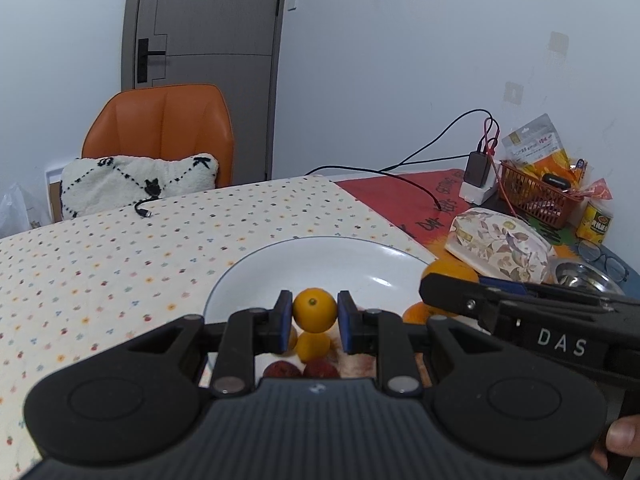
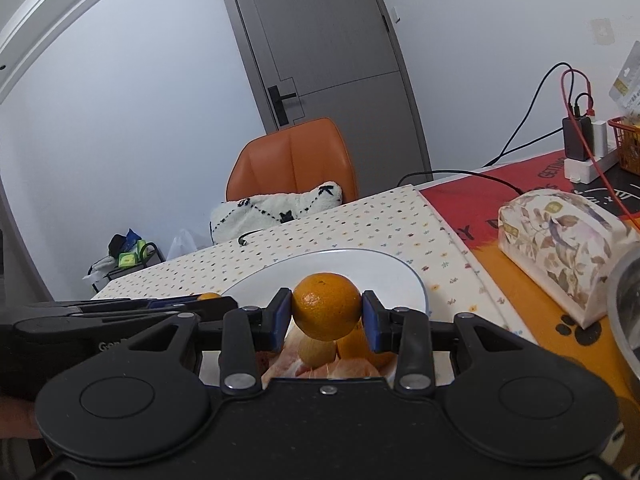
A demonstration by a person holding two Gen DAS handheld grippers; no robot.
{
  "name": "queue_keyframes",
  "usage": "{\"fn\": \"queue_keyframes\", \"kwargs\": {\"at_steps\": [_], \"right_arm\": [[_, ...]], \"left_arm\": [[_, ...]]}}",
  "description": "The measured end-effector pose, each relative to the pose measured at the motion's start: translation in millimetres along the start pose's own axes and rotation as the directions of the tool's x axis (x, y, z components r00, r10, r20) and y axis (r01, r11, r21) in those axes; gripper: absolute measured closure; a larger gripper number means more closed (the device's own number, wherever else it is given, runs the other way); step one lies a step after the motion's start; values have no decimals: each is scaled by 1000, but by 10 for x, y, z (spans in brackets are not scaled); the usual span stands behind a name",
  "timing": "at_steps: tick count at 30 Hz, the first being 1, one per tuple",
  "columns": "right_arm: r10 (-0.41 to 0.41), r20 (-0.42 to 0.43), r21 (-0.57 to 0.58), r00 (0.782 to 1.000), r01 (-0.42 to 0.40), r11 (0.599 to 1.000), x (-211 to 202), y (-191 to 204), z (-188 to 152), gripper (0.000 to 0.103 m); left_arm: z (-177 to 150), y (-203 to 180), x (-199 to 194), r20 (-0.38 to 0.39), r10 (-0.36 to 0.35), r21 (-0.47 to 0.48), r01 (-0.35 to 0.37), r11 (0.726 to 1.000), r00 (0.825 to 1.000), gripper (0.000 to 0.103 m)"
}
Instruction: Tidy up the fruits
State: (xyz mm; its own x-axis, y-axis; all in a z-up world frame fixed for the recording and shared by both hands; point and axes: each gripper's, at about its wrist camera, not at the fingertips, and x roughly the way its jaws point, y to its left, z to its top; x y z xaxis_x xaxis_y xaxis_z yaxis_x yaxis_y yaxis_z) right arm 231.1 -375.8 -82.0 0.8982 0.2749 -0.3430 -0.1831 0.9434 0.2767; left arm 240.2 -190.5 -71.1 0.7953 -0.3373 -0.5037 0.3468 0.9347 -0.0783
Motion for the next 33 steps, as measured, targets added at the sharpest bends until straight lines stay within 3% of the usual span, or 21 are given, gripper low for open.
{"fn": "queue_keyframes", "kwargs": {"at_steps": [12,16,20,26,33], "right_arm": [[20,-26,16,999,-19,1000,236,-84,38,67],[19,-21,-10,1000,-20,1000,241,-58,23,57],[5,-18,21,1000,-5,1000,201,-102,32,56],[7,-19,67,1000,-6,998,112,-146,-24,56],[13,-21,76,1000,-12,997,56,-85,-82,51]], "left_arm": [[90,44,258,-30,20,-5,-20,1000,999,81],[99,55,284,-28,20,-6,-21,1000,999,81],[114,48,274,-18,18,-3,-18,1000,1000,81],[119,90,158,5,18,-5,-18,1000,1000,72],[60,242,-67,13,65,-49,-64,997,998,39]]}}
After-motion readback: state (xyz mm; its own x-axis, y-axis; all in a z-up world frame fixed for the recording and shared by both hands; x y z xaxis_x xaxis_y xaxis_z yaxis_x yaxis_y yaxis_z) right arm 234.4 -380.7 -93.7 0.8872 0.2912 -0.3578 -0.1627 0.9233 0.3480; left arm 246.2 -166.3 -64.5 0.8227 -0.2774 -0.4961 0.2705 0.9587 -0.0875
